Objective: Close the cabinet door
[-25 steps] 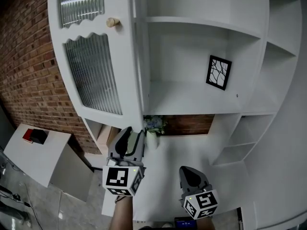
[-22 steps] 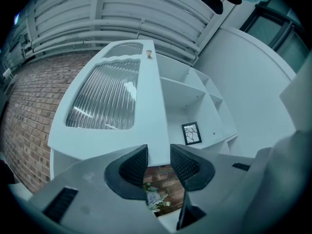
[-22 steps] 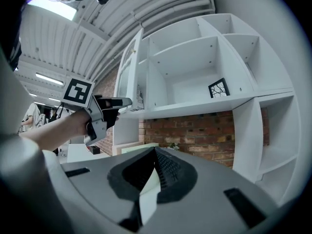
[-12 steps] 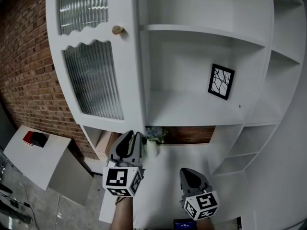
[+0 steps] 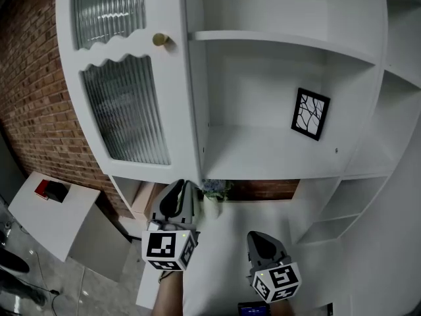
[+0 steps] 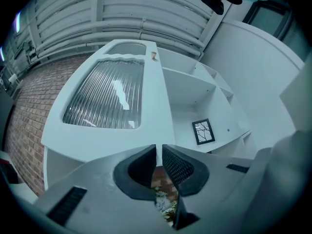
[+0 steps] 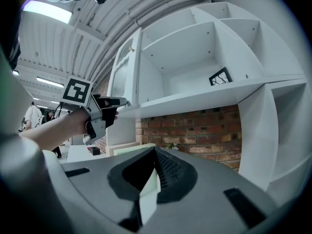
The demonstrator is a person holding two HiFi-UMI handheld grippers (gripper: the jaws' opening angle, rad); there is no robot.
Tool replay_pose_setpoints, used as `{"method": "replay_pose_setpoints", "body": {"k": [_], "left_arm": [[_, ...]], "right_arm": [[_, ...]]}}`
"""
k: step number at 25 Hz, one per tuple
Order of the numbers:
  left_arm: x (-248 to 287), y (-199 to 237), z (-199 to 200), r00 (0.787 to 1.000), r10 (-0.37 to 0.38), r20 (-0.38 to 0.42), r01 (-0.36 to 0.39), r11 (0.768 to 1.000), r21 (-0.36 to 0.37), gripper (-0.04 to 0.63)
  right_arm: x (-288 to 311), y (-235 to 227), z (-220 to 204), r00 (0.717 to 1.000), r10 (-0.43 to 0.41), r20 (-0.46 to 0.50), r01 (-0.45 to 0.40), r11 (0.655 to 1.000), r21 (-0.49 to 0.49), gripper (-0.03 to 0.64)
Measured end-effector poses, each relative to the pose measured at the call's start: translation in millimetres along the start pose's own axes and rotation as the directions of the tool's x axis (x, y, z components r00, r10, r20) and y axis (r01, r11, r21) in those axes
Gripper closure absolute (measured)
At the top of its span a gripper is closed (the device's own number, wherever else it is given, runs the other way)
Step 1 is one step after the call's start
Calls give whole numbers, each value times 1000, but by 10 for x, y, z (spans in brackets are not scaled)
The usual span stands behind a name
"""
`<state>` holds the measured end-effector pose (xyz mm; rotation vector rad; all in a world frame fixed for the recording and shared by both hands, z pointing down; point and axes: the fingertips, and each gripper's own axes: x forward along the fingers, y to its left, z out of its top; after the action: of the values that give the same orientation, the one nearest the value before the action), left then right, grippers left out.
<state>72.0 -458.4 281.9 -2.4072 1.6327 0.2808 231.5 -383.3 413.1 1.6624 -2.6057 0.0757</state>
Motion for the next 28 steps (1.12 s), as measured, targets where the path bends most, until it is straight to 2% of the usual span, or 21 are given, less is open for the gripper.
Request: {"method": "replay_pose_setpoints", "body": {"k": [13, 16, 24, 28], "left_arm": [[25, 24, -12, 1000, -1, -26, 0, 1000, -18, 561], [-63, -15, -70, 999, -19, -49, 17, 998, -57, 561], [-725, 113, -95, 995, -47, -90, 41, 997, -72, 561], [-1120, 259, -103, 993, -56, -105, 45, 993, -107, 561]], "right_arm": [[-175, -67, -2, 999, -49, -7, 50, 999, 10, 615], [-233, -2, 6, 999, -48, -8, 48, 999, 17, 615], [-433, 436, 126, 993, -116, 23, 116, 993, 3, 615], [-519, 815, 131, 992, -126, 24, 127, 991, -33, 615]]}}
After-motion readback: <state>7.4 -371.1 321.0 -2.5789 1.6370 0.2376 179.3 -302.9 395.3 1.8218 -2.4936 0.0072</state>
